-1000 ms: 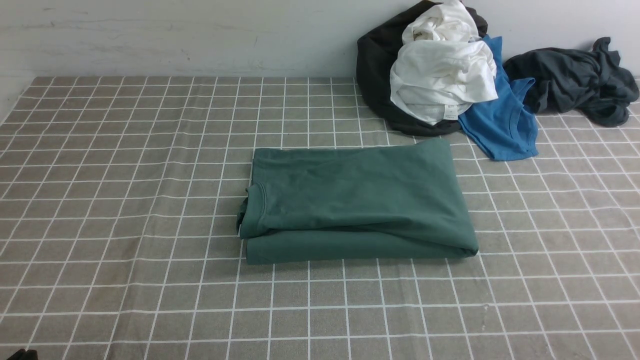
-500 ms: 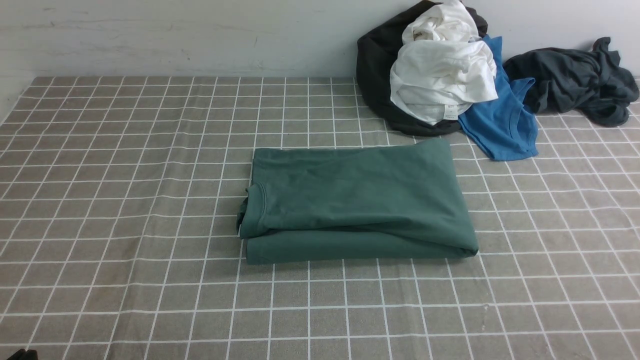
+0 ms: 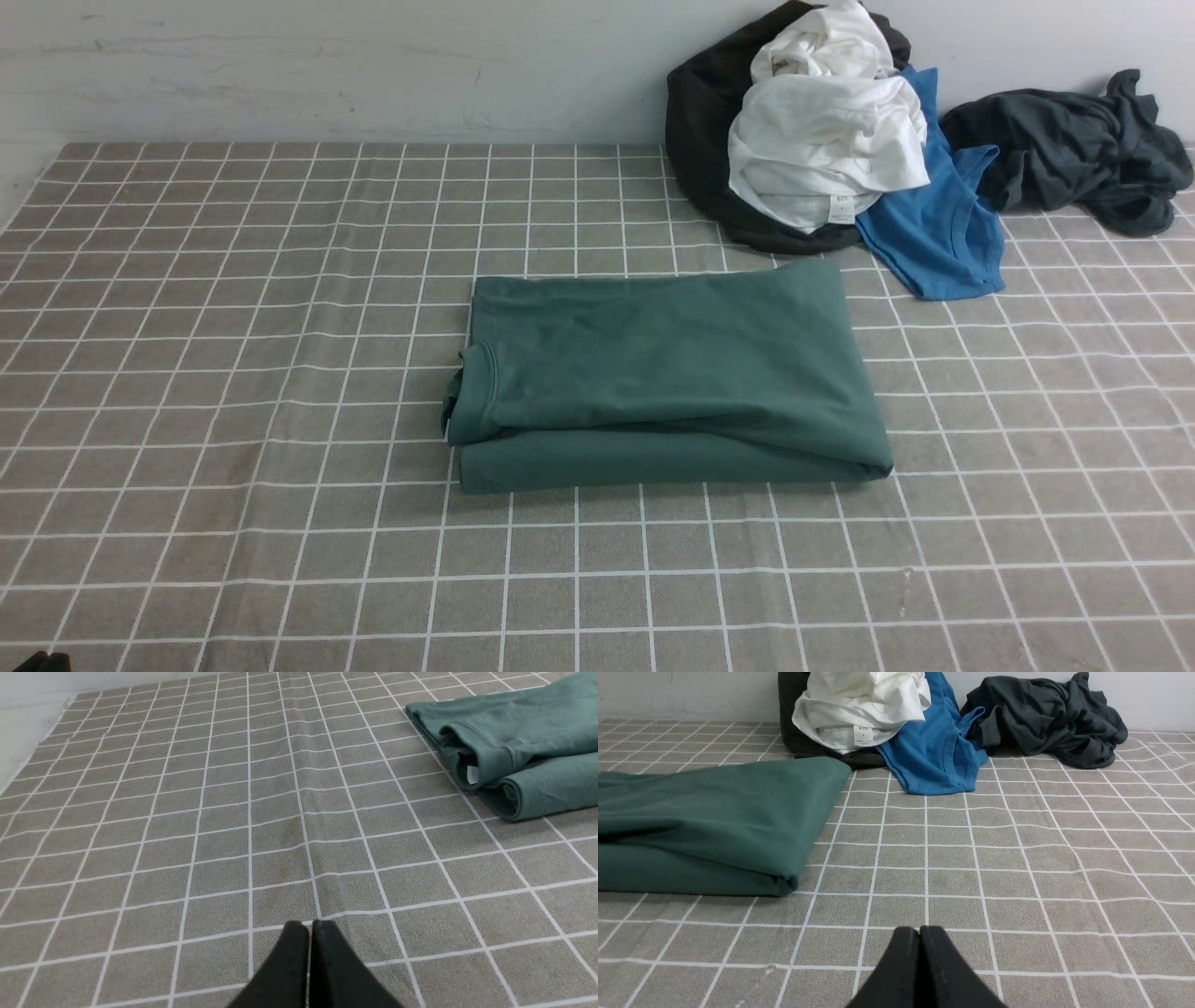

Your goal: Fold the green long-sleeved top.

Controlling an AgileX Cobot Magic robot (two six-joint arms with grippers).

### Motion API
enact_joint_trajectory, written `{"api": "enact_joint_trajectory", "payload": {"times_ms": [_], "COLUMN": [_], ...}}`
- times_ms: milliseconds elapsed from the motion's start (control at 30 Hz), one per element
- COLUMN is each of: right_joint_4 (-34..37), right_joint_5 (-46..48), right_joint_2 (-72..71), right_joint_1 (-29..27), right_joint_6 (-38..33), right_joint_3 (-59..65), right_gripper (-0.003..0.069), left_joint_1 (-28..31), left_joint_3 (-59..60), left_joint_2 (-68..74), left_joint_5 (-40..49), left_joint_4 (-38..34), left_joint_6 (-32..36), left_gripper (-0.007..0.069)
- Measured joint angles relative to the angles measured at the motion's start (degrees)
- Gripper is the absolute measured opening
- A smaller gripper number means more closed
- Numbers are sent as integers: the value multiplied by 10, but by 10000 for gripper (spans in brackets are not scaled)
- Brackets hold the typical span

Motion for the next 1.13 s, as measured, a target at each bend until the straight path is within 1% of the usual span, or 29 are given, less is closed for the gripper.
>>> {"api": "enact_joint_trajectory", "payload": {"times_ms": [267,400,800,1133], "right_joint_4": [0,0,0,0], "right_joint_5": [0,0,0,0], "right_joint_2": [0,0,0,0], "right_joint_1": [0,0,0,0], "right_joint_6": [0,0,0,-2], "right_joint_3": [0,0,0,0], "right_gripper": [-14,-14,-14,-14], "left_joint_1": [0,14,25,26], "left_joint_3": [0,0,0,0], "left_joint_2": [0,0,0,0], "left_joint_5": [0,0,0,0], "left_joint_4": [0,0,0,0], "left_joint_6": [0,0,0,0], "left_gripper": [-7,-7,-7,-7]}}
